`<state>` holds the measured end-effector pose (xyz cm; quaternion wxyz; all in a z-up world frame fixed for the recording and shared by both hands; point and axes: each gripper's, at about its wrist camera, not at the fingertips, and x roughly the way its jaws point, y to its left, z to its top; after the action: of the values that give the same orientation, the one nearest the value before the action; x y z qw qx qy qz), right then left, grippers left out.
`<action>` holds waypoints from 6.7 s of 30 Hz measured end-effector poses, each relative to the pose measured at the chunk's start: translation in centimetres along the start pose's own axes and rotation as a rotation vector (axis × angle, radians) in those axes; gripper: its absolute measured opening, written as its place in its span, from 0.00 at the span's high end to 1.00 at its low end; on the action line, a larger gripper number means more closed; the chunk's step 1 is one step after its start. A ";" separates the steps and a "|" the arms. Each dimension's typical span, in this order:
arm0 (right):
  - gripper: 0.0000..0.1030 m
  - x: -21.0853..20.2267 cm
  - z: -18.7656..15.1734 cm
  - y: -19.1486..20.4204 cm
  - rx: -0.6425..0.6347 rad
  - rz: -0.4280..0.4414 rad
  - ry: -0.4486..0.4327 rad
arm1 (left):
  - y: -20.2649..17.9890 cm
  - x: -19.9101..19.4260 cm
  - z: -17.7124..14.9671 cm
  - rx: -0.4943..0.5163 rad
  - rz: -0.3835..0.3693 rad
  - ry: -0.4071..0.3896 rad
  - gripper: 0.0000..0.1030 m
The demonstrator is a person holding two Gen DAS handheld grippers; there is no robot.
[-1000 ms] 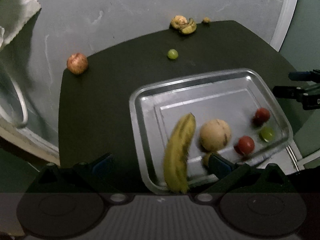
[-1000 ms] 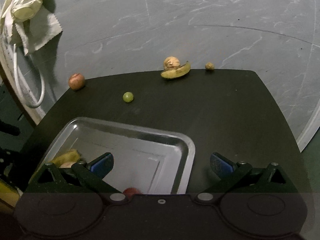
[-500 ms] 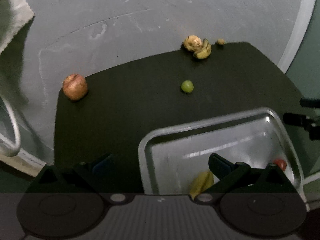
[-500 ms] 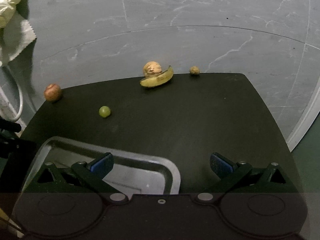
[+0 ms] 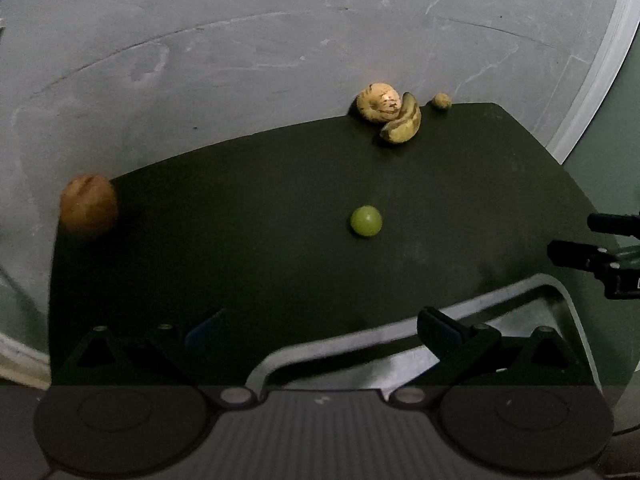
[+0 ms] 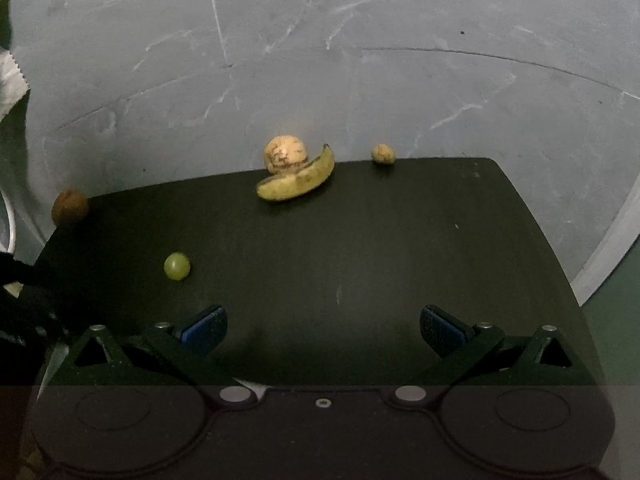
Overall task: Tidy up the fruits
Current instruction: 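Move both tools back toward the banana and green grape beside the tray, then reach the right tool to the banana while the left tool reaches the green grape, then grasp the banana with the right tool while the left tool grasps the green grape, then lower the banana into the tray and open the right tool while the left tool releases the grape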
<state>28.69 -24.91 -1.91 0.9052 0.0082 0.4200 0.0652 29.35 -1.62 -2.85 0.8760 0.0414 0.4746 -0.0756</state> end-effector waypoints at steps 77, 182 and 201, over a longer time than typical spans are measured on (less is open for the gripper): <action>0.75 13.8 12.1 -0.2 0.009 0.157 0.268 | -3.7 8.3 4.6 -0.236 -0.011 -0.078 0.74; 0.67 -1.7 -6.1 -1.8 0.229 0.119 0.233 | -8.6 4.0 -3.2 0.034 -0.166 0.121 0.74; 0.41 -3.6 -6.3 -2.2 0.187 0.133 0.194 | -8.4 3.3 -3.5 -0.010 -0.135 0.093 0.47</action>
<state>21.91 -27.75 -3.41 0.8492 0.1140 0.5084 0.0860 26.77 -9.72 -7.59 0.8461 0.0082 0.5168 -0.1302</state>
